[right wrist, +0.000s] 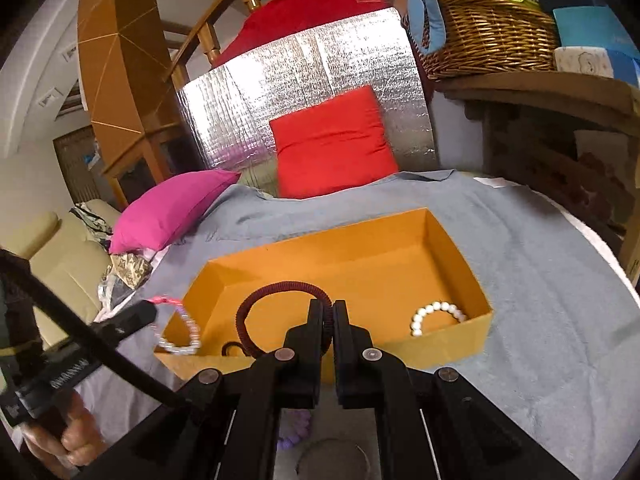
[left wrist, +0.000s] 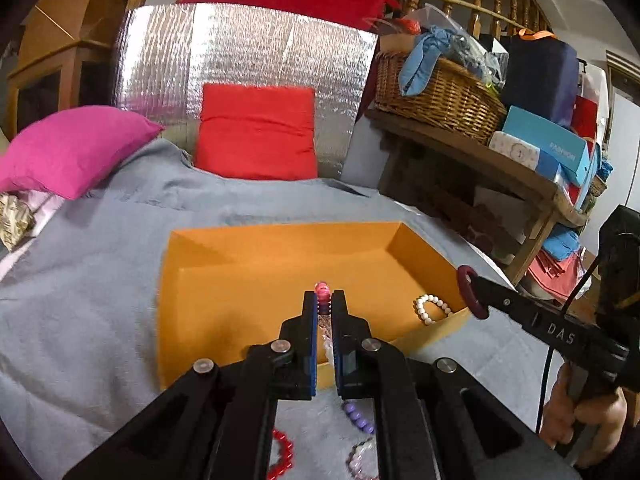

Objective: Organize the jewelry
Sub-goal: 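Carry both held items into the orange box and open both grippers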

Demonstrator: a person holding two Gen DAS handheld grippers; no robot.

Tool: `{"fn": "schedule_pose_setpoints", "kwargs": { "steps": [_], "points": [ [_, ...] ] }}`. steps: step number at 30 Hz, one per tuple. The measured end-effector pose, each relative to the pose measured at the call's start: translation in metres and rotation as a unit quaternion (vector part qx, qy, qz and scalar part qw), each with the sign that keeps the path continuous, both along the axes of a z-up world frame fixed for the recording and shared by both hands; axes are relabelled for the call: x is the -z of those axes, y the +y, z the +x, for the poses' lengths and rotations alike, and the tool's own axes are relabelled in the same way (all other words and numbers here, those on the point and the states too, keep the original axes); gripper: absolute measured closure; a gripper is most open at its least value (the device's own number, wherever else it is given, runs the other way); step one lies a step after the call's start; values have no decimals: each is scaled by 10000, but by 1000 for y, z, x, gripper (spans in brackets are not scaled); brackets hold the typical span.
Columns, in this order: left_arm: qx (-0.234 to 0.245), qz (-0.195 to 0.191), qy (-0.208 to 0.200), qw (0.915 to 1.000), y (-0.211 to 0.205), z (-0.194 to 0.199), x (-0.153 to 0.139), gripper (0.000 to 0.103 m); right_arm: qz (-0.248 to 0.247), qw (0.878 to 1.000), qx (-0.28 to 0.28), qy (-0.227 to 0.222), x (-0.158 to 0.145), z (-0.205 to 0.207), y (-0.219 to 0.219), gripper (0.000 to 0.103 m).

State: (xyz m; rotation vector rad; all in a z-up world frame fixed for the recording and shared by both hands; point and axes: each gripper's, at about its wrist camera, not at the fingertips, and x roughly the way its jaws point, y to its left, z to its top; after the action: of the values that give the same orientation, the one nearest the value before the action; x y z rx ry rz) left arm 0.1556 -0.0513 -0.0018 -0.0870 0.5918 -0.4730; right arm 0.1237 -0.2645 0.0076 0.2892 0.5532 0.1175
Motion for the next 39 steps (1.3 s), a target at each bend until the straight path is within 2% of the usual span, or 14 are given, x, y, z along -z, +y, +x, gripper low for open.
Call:
{"fn": "schedule_pose_setpoints", "kwargs": {
  "steps": [4, 13, 20, 26, 31, 33, 34, 35, 36, 39],
  "points": [
    [44, -79, 104, 9999, -10, 10, 6, 96, 142, 9995, 64, 288, 9, 18, -3, 98],
    [43, 243, 233, 9994, -32, 40, 18, 96, 208, 9989, 188, 366, 18, 50, -21, 98],
    [134, 432, 418, 9981, -46, 57, 30, 96, 0, 9978, 191, 629, 36, 81, -22, 98],
    [135, 617, 692, 9956, -54, 63, 44, 96, -126, 9964, 124, 825, 49, 92, -18, 98],
    [64, 870, 647, 9941, -57, 56, 43, 95, -216, 9956, 165, 895, 49, 91, -17, 95],
    [30, 887, 645, 9940, -54, 52, 41, 82, -150, 9955, 219, 913, 48, 88, -20, 86],
    [10, 880, 625, 9942, -53, 50, 40, 65, -111, 9954, 252, 921, 47, 87, -22, 82],
    [-46, 871, 550, 9947, -50, 47, 38, 55, -58, 9953, 272, 928, 46, 86, -24, 69],
    [-107, 873, 471, 9950, -47, 44, 35, 53, 16, 9954, 307, 906, 45, 84, -27, 61],
    [-199, 805, 436, 9956, -36, 39, 27, 50, 61, 9962, 402, 769, 38, 75, -35, 61]
  ]
}}
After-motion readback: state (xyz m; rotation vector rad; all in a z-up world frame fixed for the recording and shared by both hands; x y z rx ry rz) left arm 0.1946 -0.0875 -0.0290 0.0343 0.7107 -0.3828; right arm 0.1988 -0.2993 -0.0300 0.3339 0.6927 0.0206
